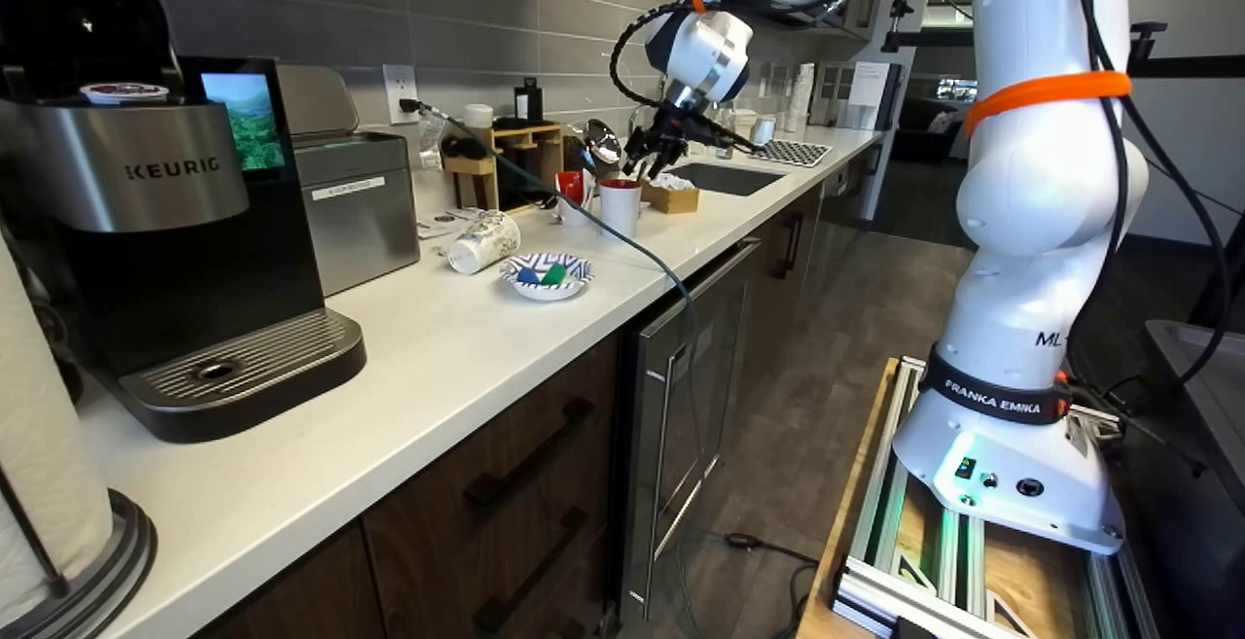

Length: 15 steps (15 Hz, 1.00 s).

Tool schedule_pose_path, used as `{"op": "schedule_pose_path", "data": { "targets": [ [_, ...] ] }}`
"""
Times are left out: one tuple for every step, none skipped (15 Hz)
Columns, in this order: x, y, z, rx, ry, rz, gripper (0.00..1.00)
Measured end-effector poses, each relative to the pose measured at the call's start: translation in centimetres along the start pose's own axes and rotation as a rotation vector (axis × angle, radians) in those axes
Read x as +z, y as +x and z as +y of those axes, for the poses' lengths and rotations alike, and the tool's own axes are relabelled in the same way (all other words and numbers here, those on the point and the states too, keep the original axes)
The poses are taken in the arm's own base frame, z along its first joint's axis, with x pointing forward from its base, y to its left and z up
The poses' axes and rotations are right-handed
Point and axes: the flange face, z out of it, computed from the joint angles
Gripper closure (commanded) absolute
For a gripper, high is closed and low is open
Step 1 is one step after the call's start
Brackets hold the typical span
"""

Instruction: Remove the silver spoon from the mug and put it on the black and white bowl.

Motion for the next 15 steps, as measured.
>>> {"op": "schedule_pose_path", "data": {
  "targets": [
    [0.1,0.0,-0.3,-0.002,0.004,-0.001,0.45],
    [0.2,0.1,-0.4,0.001,0.006,-0.001,0.50],
    [0.2,0.1,-0.5,0.007,0.006,-0.001,0.57],
    [0.1,0.1,-0.4,0.015,0.006,-0.001,0.61],
    [0.1,0.1,-0.3,0.026,0.004,0.000,0.67],
    [-0.1,0.1,-0.1,0.036,0.003,0.002,0.74],
    [-0.4,0.2,0.0,0.047,0.001,0.006,0.75],
    [-0.7,0.2,0.1,0.056,0.000,0.011,0.71],
    [-1.1,0.4,0.2,0.064,-0.002,0.017,0.73],
    [-1.5,0.5,0.3,0.072,-0.005,0.023,0.70],
    [-2.0,0.5,0.5,0.079,-0.014,0.023,0.72],
    [-2.5,0.5,0.6,0.083,-0.027,0.017,0.93],
    [-2.9,0.3,0.8,0.088,-0.040,0.003,0.93],
    [-3.1,0.1,0.9,0.092,-0.052,-0.015,0.94],
    [-3.3,-0.1,0.9,0.095,-0.063,-0.038,1.00]
  ]
}}
